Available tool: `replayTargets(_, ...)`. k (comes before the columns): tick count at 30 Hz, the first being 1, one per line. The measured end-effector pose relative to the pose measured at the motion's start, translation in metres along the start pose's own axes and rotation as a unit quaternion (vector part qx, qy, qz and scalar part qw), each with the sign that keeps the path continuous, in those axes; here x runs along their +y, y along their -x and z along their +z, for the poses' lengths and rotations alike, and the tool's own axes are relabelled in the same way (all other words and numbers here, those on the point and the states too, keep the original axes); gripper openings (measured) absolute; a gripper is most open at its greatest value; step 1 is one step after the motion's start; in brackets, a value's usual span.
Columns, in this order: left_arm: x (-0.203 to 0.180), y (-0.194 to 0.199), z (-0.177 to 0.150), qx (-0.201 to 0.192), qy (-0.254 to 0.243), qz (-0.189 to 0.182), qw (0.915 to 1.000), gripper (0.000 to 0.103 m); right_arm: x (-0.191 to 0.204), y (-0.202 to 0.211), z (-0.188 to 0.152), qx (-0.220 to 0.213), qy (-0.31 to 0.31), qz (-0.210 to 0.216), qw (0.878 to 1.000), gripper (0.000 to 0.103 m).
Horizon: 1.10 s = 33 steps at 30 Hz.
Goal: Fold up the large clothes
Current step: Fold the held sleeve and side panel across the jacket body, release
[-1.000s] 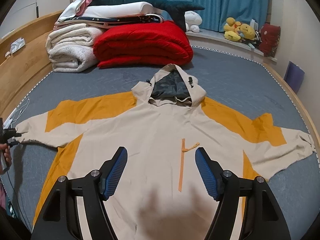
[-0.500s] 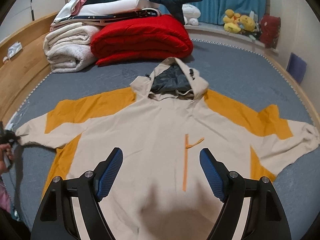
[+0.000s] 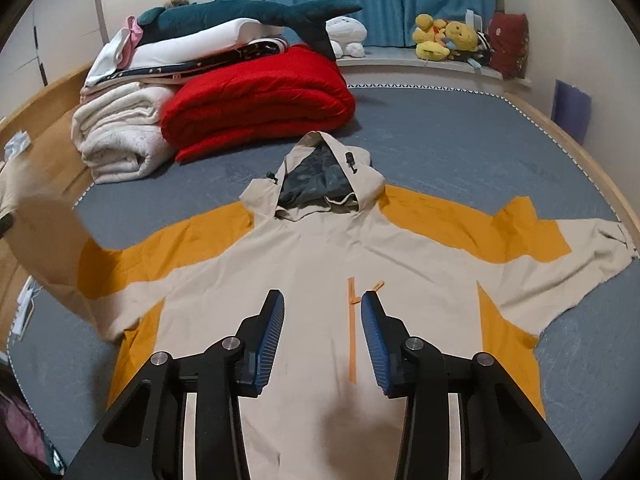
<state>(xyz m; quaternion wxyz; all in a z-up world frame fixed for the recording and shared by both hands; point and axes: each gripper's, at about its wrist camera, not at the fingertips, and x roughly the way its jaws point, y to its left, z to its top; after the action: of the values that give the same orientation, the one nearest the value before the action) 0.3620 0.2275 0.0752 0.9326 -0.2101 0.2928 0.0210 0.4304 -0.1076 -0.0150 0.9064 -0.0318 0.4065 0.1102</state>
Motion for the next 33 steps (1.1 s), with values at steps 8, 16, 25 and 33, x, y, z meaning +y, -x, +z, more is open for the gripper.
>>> replayTargets(8, -0.046, -0.148, -0.096, 0.283, 0.041, -0.087, 0.9544, 0.005, -0.017, -0.006, -0.007, 0.032, -0.041, 0.02, 0.998, 0.048)
replayTargets(16, 0.0, -0.131, -0.039, 0.23, 0.081, -0.03, 0.9695, 0.024, -0.009, -0.04, -0.016, 0.077, -0.061, 0.044, 0.994, 0.05)
replayTargets(25, 0.028, -0.117, -0.035, 0.208, 0.041, 0.043, 0.9764, 0.024, -0.002, -0.102, -0.059, 0.176, -0.109, 0.076, 0.975, 0.05)
replayTargets(33, 0.043, -0.103, -0.033, 0.194, 0.027, 0.064, 0.9785, 0.024, -0.002, -0.137, -0.088, 0.243, -0.146, 0.08, 0.956, 0.05)
